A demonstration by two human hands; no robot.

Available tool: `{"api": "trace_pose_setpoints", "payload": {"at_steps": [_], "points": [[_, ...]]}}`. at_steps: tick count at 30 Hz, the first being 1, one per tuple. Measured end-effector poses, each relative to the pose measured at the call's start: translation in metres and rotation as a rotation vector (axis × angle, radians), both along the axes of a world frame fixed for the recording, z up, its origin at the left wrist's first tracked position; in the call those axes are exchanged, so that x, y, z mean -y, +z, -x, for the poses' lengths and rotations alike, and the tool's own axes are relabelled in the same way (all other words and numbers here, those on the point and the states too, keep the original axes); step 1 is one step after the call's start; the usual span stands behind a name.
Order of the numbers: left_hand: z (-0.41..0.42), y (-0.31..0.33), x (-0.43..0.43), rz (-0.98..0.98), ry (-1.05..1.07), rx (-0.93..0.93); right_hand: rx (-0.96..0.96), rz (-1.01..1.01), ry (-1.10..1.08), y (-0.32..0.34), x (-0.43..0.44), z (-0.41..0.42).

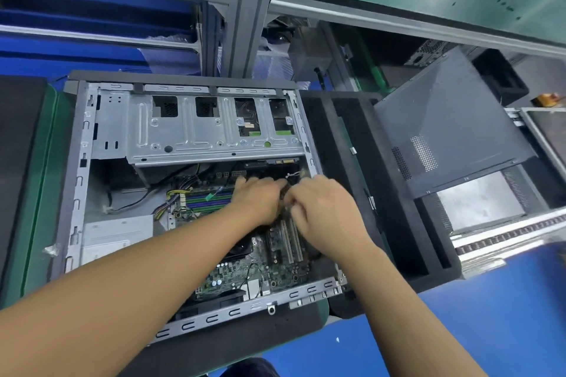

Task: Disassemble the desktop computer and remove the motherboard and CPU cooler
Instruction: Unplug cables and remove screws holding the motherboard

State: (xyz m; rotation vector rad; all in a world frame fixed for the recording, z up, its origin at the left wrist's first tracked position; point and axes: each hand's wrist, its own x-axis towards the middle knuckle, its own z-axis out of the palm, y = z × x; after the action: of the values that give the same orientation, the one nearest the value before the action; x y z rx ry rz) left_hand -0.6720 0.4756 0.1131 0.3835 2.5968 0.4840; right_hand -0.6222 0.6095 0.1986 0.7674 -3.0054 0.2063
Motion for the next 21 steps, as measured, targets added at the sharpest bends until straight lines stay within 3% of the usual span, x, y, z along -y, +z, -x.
{"api": "trace_pose_setpoints", "payload": {"at_steps": [4,8,10,15,21], "points": [[0.006,-0.013,-0.020,0.000,0.161,-0.083,-0.004,0.142,-0.080,-0.014,-0.014,0.020],[0.007,-0.021,-0.034,-0.022,0.362,-0.129,0.068,0.630,-0.356,-0.028,-0.011,0.027],[0.006,-0.025,-0.037,-0.020,0.411,-0.176,0.162,0.778,-0.531,-0.030,-0.013,0.027],[0.002,-0.031,-0.042,-0.077,0.492,-0.270,0.227,0.785,-0.580,-0.031,-0.014,0.027],[0.005,-0.031,-0.045,-0.095,0.532,-0.219,0.238,0.724,-0.571,-0.031,-0.013,0.027]]}}
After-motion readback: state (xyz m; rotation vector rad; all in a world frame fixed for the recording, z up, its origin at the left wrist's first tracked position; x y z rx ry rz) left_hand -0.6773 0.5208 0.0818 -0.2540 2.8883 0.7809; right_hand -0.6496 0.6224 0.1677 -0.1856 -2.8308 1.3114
